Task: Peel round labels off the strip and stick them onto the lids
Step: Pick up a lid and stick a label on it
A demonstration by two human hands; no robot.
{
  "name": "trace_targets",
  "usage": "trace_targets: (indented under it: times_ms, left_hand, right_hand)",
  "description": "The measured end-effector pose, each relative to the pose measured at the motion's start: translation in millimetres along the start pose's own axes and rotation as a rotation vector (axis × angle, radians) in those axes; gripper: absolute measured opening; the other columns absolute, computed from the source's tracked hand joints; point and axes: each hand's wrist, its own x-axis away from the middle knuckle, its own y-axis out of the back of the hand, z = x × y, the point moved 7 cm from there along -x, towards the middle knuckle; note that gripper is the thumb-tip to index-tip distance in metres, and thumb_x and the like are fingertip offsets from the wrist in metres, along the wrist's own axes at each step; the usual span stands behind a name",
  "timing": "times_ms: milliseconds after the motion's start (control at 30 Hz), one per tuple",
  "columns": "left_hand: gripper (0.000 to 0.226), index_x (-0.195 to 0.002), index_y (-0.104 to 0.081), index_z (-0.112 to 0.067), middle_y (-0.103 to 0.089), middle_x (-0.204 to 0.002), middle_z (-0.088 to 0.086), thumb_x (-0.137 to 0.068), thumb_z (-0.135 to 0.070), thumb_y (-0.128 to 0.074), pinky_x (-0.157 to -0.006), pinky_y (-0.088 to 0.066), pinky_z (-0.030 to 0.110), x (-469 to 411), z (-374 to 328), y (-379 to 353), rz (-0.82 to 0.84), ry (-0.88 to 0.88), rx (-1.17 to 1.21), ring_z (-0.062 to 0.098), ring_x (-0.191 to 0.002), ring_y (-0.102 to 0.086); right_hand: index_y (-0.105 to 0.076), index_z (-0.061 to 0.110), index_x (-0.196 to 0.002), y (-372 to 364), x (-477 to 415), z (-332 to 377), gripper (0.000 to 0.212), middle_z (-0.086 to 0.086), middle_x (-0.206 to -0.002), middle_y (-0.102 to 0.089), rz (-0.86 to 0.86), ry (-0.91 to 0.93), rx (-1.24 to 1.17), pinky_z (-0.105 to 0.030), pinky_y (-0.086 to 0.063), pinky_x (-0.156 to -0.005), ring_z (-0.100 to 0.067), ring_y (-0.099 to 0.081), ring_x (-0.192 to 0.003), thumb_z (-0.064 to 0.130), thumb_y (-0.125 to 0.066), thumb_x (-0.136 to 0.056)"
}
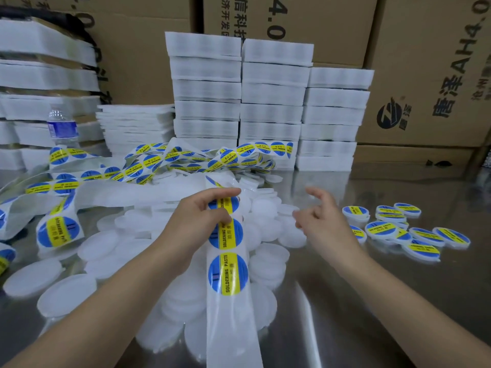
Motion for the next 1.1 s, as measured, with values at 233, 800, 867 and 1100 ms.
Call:
trace_targets:
  times_ms: [233, 800, 867, 1100]
  left_hand:
    - [0.056, -0.09, -0.075, -0.041, -0.07, -0.112, -0.005, -0.078, 0.011, -0.055, -0.085, -0.056, 0.037, 4.9, -0.3, -8.7, 0.122, 0.002, -0.061, 0.021, -0.098, -0.067]
    - [0.033, -0.083, -0.079, -0.029, -0.074, -0.095, -0.017, -0.086, -0.003, -0.059, -0.062, -0.052, 0.017, 6.3, 5.6, -16.1, 0.182, 0.062, -0.093, 0.003, -0.077, -0.067]
    - [0.034, -0.082, -0.079, -0.03, -0.074, -0.096, -0.017, -0.085, -0.002, -0.059, -0.062, -0.051, 0.016, 6.0, 5.3, -16.7, 0.182, 0.061, -0.094, 0.002, -0.078, -0.068]
    - [0.036, -0.082, -0.079, -0.032, -0.074, -0.093, -0.016, -0.086, -0.004, -0.057, -0.068, -0.055, 0.02, 6.1, 5.5, -16.6, 0.186, 0.066, -0.113, 0.011, -0.084, -0.068]
  right_hand:
    - [-0.015, 0.024, -0.146, -10.6, -5.2, -33.2, 0.093, -0.003, -0.12, -0.053, 0.129, -0.052, 0.466, -0.035, -0.041, -0.09, -0.026, -0.047, -0.115, 0.037, -0.071, -0.073]
    - [-0.018, 0.027, -0.146, -10.1, -6.1, -32.8, 0.095, 0.012, -0.108, -0.056, 0.199, -0.063, 0.563, -0.039, -0.041, -0.097, -0.022, -0.052, -0.113, 0.055, -0.07, -0.072]
    - [-0.021, 0.026, -0.145, -10.6, -7.3, -34.1, 0.088, 0.012, -0.111, -0.058, 0.192, -0.05, 0.574, -0.038, -0.042, -0.095, -0.021, -0.052, -0.111, 0.053, -0.068, -0.075]
    - [-0.026, 0.026, -0.141, -7.9, -9.9, -36.9, 0.058, 0.01, -0.133, -0.053, 0.184, -0.015, 0.704, -0.039, -0.039, -0.098, -0.023, -0.049, -0.117, 0.036, -0.052, -0.09]
